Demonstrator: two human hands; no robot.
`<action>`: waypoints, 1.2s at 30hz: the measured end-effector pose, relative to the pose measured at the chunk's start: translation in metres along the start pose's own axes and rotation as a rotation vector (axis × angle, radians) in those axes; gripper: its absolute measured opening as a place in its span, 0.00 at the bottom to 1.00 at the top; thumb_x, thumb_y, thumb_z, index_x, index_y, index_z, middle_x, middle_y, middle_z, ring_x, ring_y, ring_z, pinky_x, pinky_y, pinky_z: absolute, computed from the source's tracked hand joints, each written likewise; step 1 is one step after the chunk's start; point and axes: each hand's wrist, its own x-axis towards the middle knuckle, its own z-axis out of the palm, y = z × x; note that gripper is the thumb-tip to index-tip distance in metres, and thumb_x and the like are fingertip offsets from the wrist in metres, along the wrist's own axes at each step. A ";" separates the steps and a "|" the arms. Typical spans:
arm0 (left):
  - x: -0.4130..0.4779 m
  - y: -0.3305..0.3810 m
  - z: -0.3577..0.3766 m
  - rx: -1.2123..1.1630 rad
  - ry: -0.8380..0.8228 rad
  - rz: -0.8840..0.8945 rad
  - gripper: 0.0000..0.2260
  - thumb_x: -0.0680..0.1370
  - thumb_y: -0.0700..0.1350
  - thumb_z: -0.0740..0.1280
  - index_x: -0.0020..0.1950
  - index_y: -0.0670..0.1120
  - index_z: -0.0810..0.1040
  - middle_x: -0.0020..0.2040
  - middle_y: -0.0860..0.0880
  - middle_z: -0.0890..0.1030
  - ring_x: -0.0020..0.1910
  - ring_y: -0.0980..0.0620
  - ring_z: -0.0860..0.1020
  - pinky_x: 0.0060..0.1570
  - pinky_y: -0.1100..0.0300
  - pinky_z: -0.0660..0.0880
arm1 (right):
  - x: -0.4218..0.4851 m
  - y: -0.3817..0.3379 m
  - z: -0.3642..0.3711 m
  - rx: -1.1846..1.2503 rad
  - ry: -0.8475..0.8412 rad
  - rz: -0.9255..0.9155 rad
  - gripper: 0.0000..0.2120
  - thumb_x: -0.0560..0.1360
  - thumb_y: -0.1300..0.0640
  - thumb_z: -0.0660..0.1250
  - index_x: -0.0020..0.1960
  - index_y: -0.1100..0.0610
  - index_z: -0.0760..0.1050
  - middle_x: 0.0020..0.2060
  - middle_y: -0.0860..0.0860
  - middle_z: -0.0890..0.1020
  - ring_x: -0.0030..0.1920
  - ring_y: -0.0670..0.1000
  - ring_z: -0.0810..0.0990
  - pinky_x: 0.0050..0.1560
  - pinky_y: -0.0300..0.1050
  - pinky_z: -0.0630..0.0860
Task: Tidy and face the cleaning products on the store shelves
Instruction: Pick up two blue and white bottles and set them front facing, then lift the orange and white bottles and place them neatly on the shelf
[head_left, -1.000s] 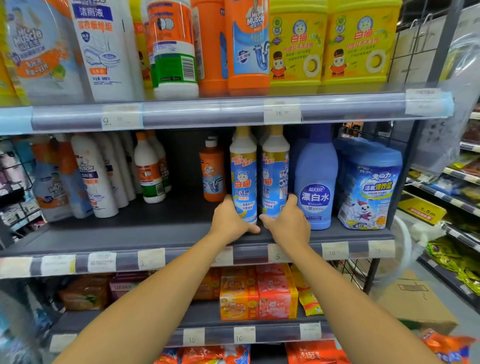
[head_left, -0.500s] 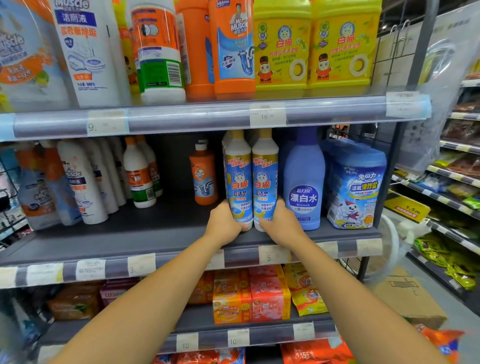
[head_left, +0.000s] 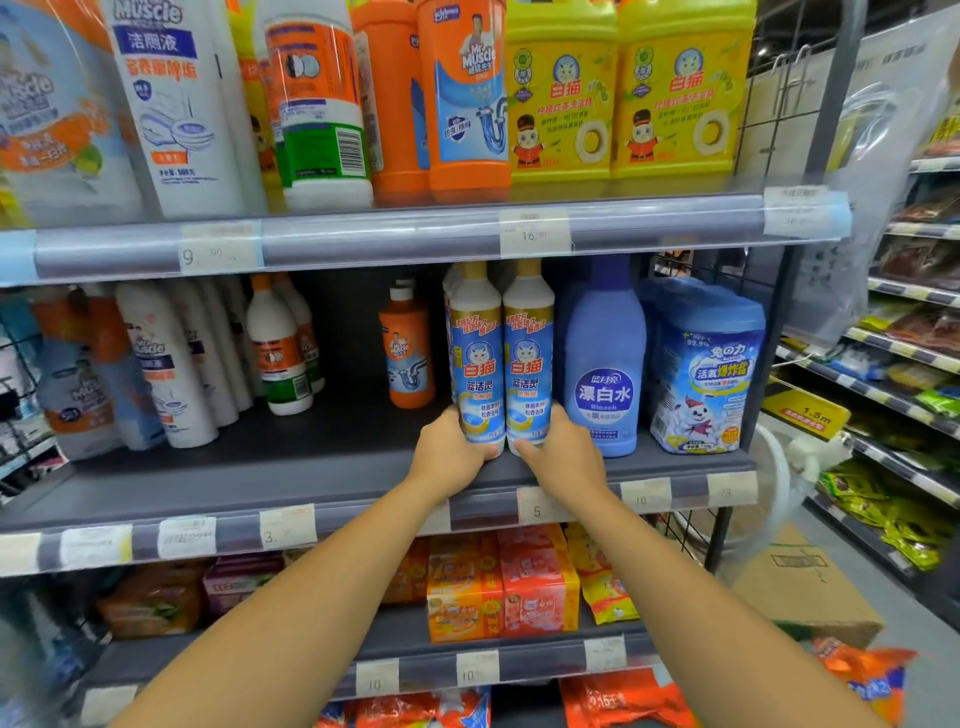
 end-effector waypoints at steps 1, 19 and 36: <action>-0.002 0.002 -0.001 0.008 -0.006 -0.008 0.24 0.69 0.47 0.78 0.62 0.47 0.76 0.58 0.48 0.82 0.50 0.52 0.80 0.47 0.62 0.73 | -0.001 -0.001 -0.002 0.032 -0.013 -0.003 0.24 0.72 0.48 0.72 0.62 0.55 0.70 0.55 0.54 0.81 0.53 0.56 0.80 0.51 0.54 0.78; -0.075 0.040 -0.111 0.817 -0.553 0.138 0.28 0.74 0.54 0.71 0.72 0.47 0.71 0.69 0.48 0.73 0.65 0.47 0.73 0.58 0.58 0.71 | -0.057 -0.076 -0.079 -0.520 -0.542 -0.274 0.23 0.74 0.49 0.68 0.65 0.58 0.71 0.62 0.56 0.76 0.60 0.56 0.75 0.59 0.50 0.75; -0.142 0.067 -0.185 0.890 -0.653 0.057 0.27 0.76 0.57 0.68 0.73 0.49 0.70 0.70 0.50 0.73 0.65 0.50 0.72 0.53 0.60 0.66 | -0.105 -0.136 -0.104 -0.568 -0.694 -0.393 0.29 0.74 0.44 0.69 0.71 0.53 0.67 0.67 0.51 0.72 0.65 0.52 0.72 0.62 0.46 0.70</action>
